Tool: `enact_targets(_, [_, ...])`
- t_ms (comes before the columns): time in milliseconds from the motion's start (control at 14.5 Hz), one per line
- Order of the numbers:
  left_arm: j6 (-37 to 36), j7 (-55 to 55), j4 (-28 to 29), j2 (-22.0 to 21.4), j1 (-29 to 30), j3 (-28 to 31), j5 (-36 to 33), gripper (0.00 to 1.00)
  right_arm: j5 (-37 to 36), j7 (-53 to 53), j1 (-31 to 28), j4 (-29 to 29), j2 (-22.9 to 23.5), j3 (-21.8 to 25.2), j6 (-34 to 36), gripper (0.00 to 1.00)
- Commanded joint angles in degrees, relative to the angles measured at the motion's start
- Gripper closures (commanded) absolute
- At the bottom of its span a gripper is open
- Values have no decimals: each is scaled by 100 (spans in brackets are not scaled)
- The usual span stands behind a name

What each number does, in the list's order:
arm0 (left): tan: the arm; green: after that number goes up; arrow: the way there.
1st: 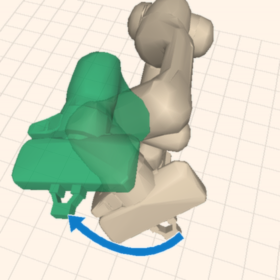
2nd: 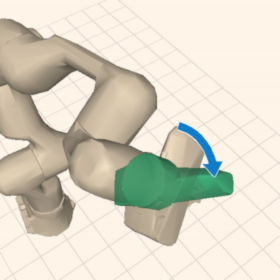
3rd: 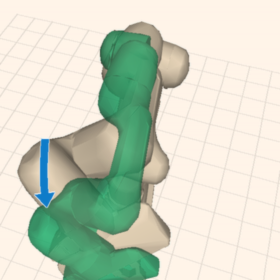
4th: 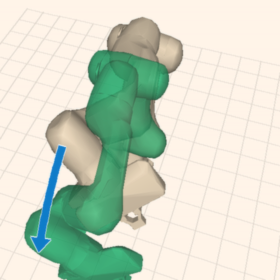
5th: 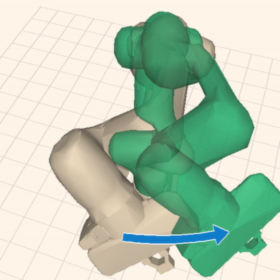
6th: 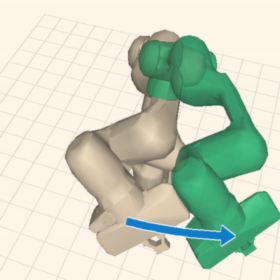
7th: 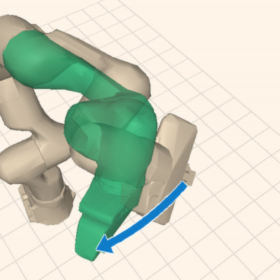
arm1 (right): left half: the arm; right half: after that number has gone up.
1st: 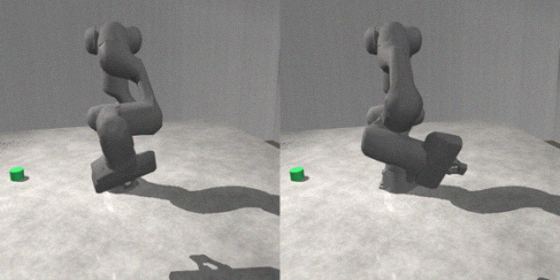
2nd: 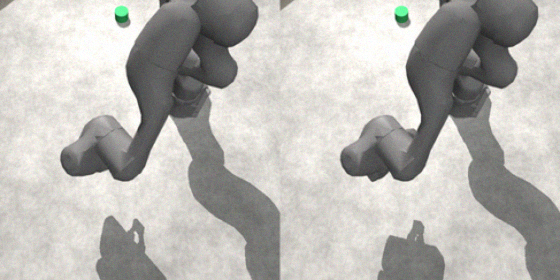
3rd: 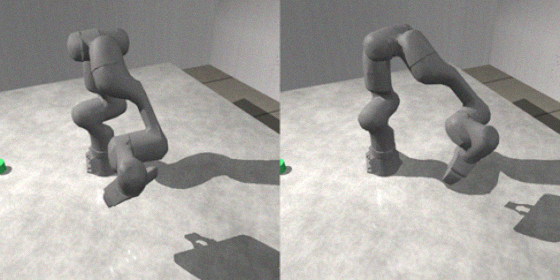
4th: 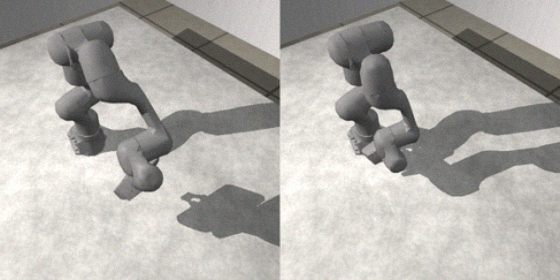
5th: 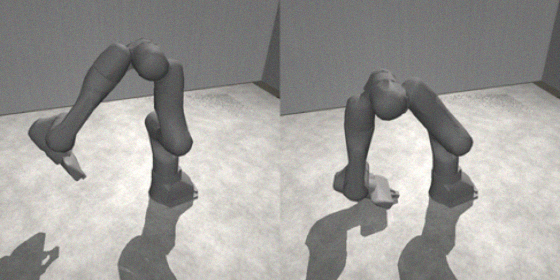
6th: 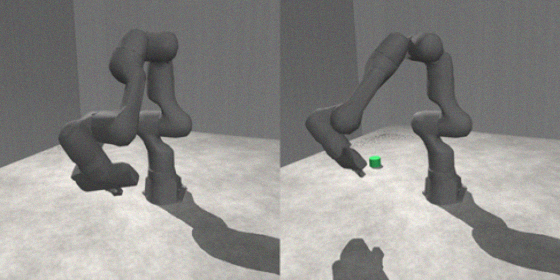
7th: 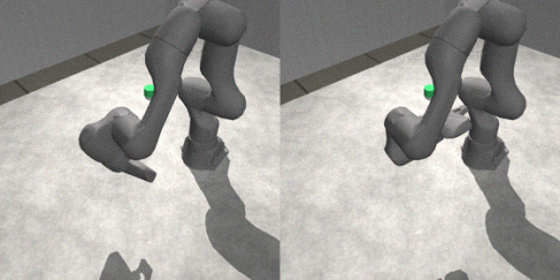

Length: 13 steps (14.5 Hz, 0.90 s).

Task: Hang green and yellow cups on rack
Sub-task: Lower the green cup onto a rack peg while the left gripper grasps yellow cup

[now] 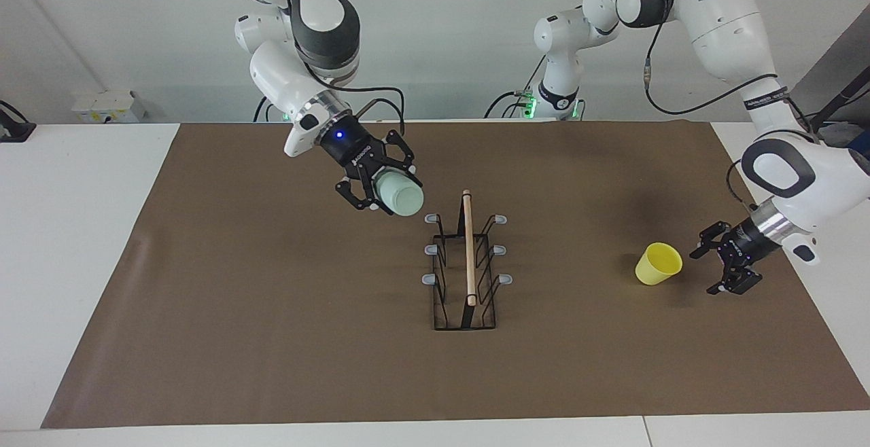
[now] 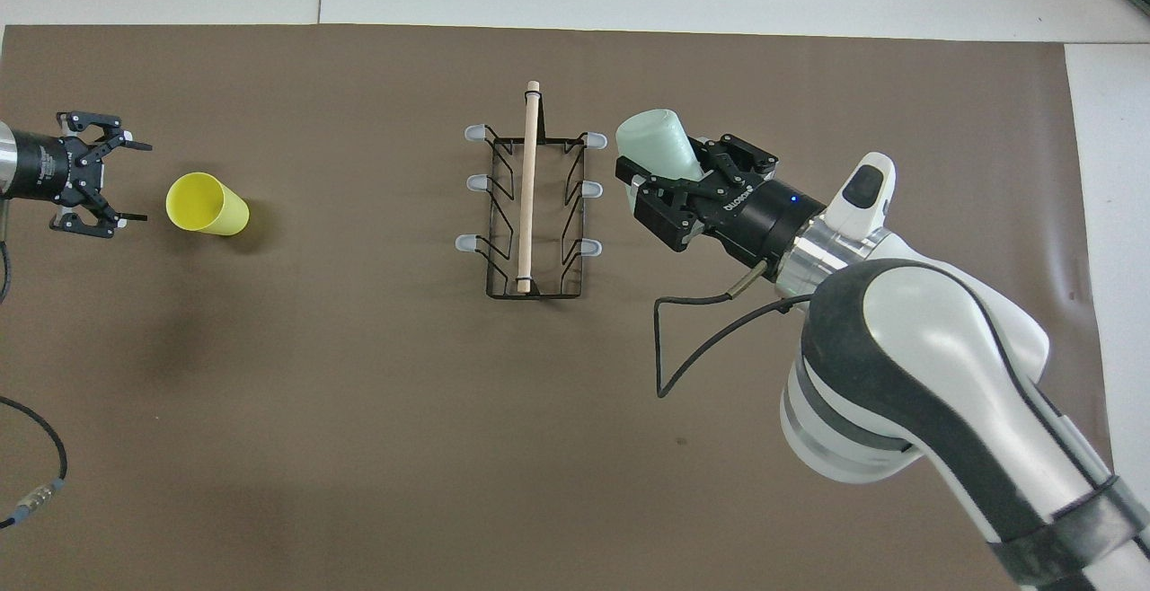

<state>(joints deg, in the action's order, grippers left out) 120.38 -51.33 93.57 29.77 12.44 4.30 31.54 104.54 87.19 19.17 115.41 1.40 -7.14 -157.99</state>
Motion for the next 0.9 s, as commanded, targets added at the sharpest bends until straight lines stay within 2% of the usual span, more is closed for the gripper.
enact_targets(0, [390,-175,1074,-621,39,-17,755,0,1555,1585,-116,279,-149,-24,469,100])
enact_targets(138, [468,-892,1146,-674,39,-17,950,0,2288,2213,-107,507,-175,-24,803,100])
enact_targets(276, [592,-1352,1137,-674,31,-17,1257,0,2518,2530,-107,736,-193,-24,1102,100])
enact_targets(483, [470,-1432,1259,-735,30,-17,1258,0,3527,3267,-98,947,-140,-24,1541,100])
enact_targets(621, [460,-1424,1627,-867,22,-26,1328,0,3792,3523,-116,1123,-79,-24,2024,100])
enact_targets(828, [539,-1406,1874,-929,-31,-26,1924,0,4266,3971,-107,1194,-9,-24,2202,100])
